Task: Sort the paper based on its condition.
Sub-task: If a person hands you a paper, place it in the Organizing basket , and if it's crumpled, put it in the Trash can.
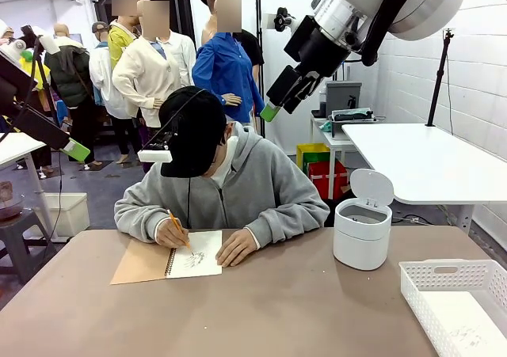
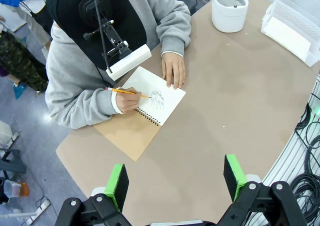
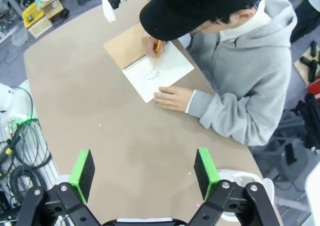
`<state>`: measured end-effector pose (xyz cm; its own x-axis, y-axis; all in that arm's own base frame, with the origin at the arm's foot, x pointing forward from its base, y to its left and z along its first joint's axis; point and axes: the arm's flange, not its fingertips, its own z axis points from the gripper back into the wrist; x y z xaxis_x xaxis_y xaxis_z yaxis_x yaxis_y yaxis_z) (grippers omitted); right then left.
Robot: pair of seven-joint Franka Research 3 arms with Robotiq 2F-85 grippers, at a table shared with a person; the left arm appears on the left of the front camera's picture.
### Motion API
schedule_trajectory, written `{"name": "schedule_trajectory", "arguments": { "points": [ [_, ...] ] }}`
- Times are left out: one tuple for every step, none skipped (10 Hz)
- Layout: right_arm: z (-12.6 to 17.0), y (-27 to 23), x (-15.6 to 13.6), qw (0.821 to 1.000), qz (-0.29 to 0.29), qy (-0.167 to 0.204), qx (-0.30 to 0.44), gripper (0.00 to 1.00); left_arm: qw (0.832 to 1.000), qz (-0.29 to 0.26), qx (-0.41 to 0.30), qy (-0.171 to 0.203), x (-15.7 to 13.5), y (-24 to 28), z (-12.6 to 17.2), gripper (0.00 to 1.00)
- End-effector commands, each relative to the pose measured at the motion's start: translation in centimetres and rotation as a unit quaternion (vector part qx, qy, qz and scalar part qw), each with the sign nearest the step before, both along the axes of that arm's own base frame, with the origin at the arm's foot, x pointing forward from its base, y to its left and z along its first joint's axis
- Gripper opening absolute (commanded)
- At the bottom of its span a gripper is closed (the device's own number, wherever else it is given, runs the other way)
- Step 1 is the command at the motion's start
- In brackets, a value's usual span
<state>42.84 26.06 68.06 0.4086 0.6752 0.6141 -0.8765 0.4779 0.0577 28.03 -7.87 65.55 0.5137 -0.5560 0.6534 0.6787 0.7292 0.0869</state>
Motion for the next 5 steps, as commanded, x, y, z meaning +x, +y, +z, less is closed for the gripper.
{"name": "schedule_trajectory", "arguments": {
  "points": [
    [-0.05, 0.05, 0.05, 1.0, 0.0, 0.0, 0.0, 1.0, 1.0, -0.003, -0.005, 0.0, 0.01, 0.1, 0.0, 1.0],
    [-0.05, 0.05, 0.05, 1.0, 0.0, 0.0, 0.0, 1.0, 1.0, -0.003, -0.005, 0.0, 0.01, 0.1, 0.0, 1.0],
    [-0.05, 0.05, 0.05, 1.0, 0.0, 0.0, 0.0, 1.0, 1.0, -0.003, -0.005, 0.0, 0.01, 0.1, 0.0, 1.0],
    [-0.05, 0.05, 0.05, 1.0, 0.0, 0.0, 0.0, 1.0, 1.0, -0.003, -0.005, 0.0, 0.01, 0.1, 0.0, 1.0],
    [-0.05, 0.05, 0.05, 1.0, 0.0, 0.0, 0.0, 1.0, 1.0, -0.003, -0.005, 0.0, 0.01, 0.1, 0.0, 1.0]
  ]
}}
